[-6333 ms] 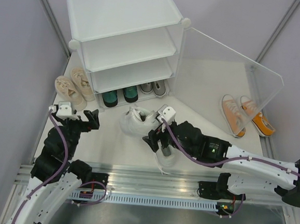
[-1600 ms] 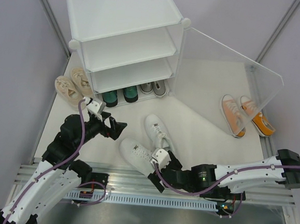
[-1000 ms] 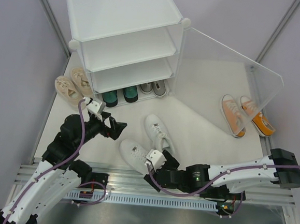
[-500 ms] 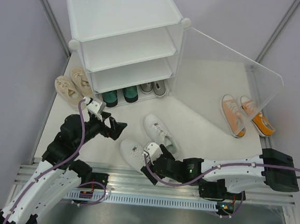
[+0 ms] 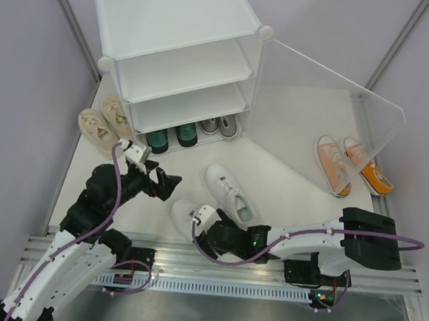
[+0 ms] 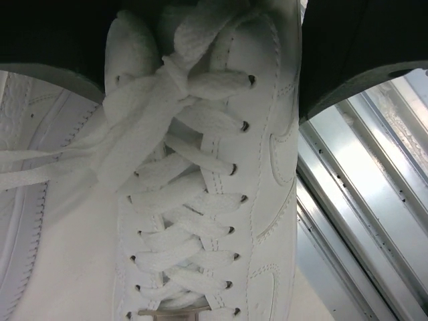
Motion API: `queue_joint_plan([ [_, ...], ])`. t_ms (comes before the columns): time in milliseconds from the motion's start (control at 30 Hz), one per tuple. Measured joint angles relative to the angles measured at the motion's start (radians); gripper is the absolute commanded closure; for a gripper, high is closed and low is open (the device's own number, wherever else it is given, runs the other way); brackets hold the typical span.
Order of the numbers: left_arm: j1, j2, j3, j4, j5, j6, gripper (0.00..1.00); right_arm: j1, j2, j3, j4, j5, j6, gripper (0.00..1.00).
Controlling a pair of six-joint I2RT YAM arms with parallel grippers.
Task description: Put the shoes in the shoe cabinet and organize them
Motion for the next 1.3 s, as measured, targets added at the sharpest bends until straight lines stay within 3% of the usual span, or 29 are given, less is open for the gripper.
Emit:
queue_joint_plan([
  [67,0.000,-0.005,0.000,-0.002,-0.001,0.000,0.00,-0.003,0.003,0.000,0.002,-0.003,-0.001,0.41],
  [100,0.000,-0.012,0.000,-0.003,-0.003,0.000,0.00,-0.005,0.004,0.001,0.002,-0.003,-0.004,0.59],
  [233,-0.001,-0.063,0.000,-0.011,-0.058,0.000,0.00,-0.016,0.013,0.014,-0.014,-0.016,-0.007,0.83],
  [300,-0.001,-0.097,0.000,-0.014,-0.100,0.000,0.01,-0.016,0.015,0.027,-0.028,-0.017,-0.006,0.99],
  [633,-0.001,-0.174,0.000,-0.020,-0.281,0.000,0.00,-0.106,0.050,0.124,-0.085,-0.061,-0.029,0.99],
  [933,-0.001,-0.233,0.000,-0.047,-0.533,-0.008,0.00,-0.212,0.050,0.297,-0.115,-0.076,-0.088,0.99],
  [1300,-0.001,-0.244,0.000,-0.084,-0.864,-0.087,0.00,-0.372,0.160,0.680,-0.220,-0.094,-0.136,0.99],
])
